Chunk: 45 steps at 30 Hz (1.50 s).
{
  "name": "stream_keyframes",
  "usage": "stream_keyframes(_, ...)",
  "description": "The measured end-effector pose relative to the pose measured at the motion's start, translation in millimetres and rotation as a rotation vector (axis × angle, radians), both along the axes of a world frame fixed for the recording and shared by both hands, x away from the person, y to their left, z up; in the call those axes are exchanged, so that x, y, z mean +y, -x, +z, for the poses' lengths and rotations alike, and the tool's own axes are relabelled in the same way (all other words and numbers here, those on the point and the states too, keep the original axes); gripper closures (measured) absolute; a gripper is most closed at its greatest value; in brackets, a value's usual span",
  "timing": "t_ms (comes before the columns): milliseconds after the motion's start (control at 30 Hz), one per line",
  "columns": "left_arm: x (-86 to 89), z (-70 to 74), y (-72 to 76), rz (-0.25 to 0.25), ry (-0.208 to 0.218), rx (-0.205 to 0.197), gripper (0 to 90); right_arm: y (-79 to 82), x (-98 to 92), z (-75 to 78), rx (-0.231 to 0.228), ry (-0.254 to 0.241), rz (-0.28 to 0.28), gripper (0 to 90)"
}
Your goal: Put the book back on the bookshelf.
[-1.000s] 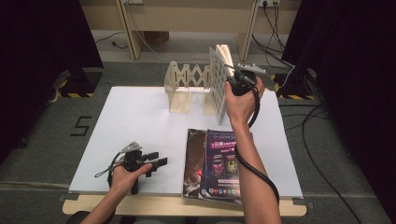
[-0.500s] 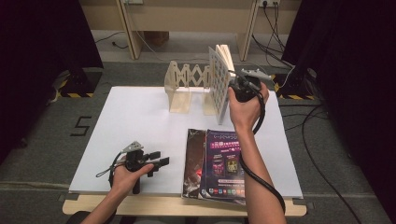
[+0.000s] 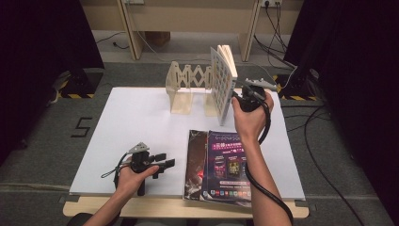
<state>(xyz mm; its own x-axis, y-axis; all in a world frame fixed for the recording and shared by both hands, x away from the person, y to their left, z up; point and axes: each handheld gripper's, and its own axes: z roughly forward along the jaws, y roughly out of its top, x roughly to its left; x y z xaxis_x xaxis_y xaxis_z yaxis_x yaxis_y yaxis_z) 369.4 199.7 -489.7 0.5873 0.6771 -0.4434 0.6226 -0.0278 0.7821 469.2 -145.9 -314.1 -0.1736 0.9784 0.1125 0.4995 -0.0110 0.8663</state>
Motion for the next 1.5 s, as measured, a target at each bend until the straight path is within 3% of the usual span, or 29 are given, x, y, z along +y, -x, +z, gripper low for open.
stream_keyframes(133, -9.9, 3.6, -1.8, -0.025, -0.008, -0.003, 39.8, 7.0, -8.1, -6.8, 0.037, -0.002, 0.001, 59.2)
stream_keyframes(300, -25.9, 7.9, -4.9, -0.055, -0.013, 0.004, 41.6, 15.4, -23.9, -22.4, 0.117, -0.004, -0.006, 58.8)
stream_keyframes(433, -40.5, 9.0, -7.4, -0.071, -0.002, 0.018, 42.9, 19.0, -33.6, -38.8, 0.205, -0.006, -0.002, 58.3)
stream_keyframes(567, -53.6, 9.5, -11.9, -0.106, -0.012, 0.033, 43.0, 22.0, -43.8, -64.7, 0.312, -0.006, -0.015, 58.0)
stream_keyframes(733, -65.5, 11.7, -18.4, -0.128, 0.005, 0.05, 42.9, 23.9, -56.2, -97.7, 0.453, -0.015, -0.025, 54.6)
stream_keyframes(900, -77.4, 11.0, -25.0, -0.143, -0.002, 0.068, 42.9, 26.1, -66.0, -118.2, 0.525, -0.03, -0.027, 53.1)
stream_keyframes(1100, -87.2, 9.9, -31.0, -0.152, -0.007, 0.075, 42.8, 27.4, -75.1, -127.0, 0.549, -0.041, -0.037, 51.8)
stream_keyframes(1333, -91.8, 8.5, -35.4, -0.16, -0.018, 0.078, 42.6, 29.8, -83.0, -139.2, 0.61, -0.083, -0.028, 49.5)
stream_keyframes(1433, -92.8, 5.7, -37.9, -0.153, -0.014, 0.091, 43.0, 31.7, -83.7, -141.2, 0.61, -0.111, -0.022, 49.5)
stream_keyframes(1500, -93.7, 4.3, -39.0, -0.153, -0.013, 0.101, 43.7, 33.3, -81.0, -140.6, 0.6, -0.089, -0.03, 49.6)
